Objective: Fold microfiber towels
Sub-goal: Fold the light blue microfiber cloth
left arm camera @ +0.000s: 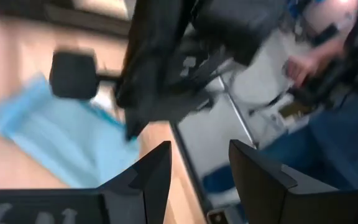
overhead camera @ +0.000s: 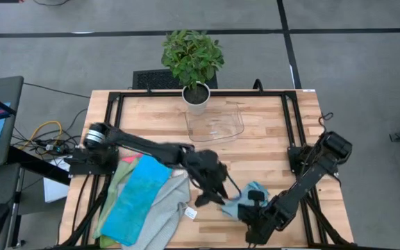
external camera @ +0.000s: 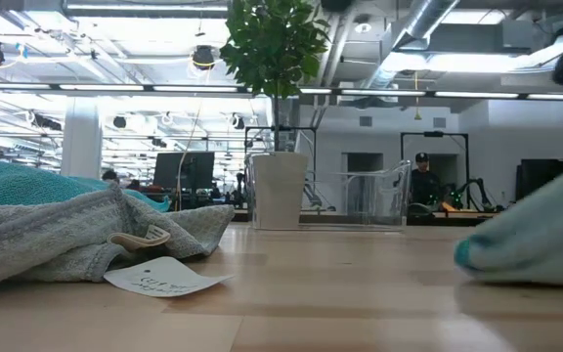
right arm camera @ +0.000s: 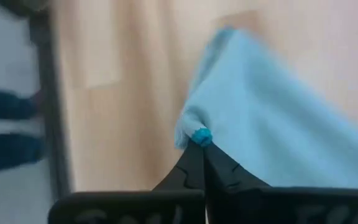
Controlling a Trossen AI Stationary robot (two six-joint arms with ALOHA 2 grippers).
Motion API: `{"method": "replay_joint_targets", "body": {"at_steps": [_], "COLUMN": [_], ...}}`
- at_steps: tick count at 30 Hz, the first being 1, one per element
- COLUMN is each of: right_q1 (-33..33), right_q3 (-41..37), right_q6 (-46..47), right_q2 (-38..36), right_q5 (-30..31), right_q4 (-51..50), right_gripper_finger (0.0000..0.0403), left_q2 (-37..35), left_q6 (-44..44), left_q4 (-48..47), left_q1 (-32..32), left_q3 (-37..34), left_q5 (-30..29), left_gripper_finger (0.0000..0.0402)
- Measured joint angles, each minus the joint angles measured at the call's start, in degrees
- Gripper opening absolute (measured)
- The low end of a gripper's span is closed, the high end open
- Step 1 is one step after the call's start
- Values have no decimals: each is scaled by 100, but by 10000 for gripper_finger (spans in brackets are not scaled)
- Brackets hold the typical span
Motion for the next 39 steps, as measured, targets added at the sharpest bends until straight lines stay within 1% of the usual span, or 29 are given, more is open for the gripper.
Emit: {"method": "replay_joint_targets", "body": {"at_steps": [4,7,9,14,17,19,23,26,33,36,39], "right_q1": [-349,-840,-1188,-1803,-2055,-2184,-2207,-2213,-2339,-2382,-2467], "right_q3": [-244,-549,-674,-681,-675,-674,-669,-669,-669,-669,-612], "right_q6": [22,-25,-139,-761,-1005,-1039,-1048,-860,-201,168,349], "right_q2": [-350,-584,-694,-1269,-1678,-1976,-2652,-3053,-3698,-4048,-4360], "right_q5": [262,351,354,423,443,492,641,736,971,1257,1514], "right_q4": [-680,-692,-637,-42,4,23,-33,-561,-2568,-3192,-3568], "right_gripper_finger": [6,7,7,6,6,6,6,6,6,6,6], "left_q2": [-649,-1033,-1224,-1552,-1669,-1726,-1791,-1791,-1791,-1790,-1789], "left_q6": [110,261,292,147,168,169,169,233,388,390,434], "left_q4": [-121,-250,-373,-1072,-1396,-1579,-1811,-1863,-1986,-2085,-2197], "left_q1": [76,76,64,-28,-166,-286,-473,-578,-636,-632,-632], "left_q3": [14,10,10,8,8,3,3,3,1,1,1], "left_q5": [-517,-1033,-1242,-1421,-1587,-1774,-2027,-2273,-2641,-2730,-2786], "left_gripper_finger": [153,153,153,153,153,153,153,153,153,153,153]}}
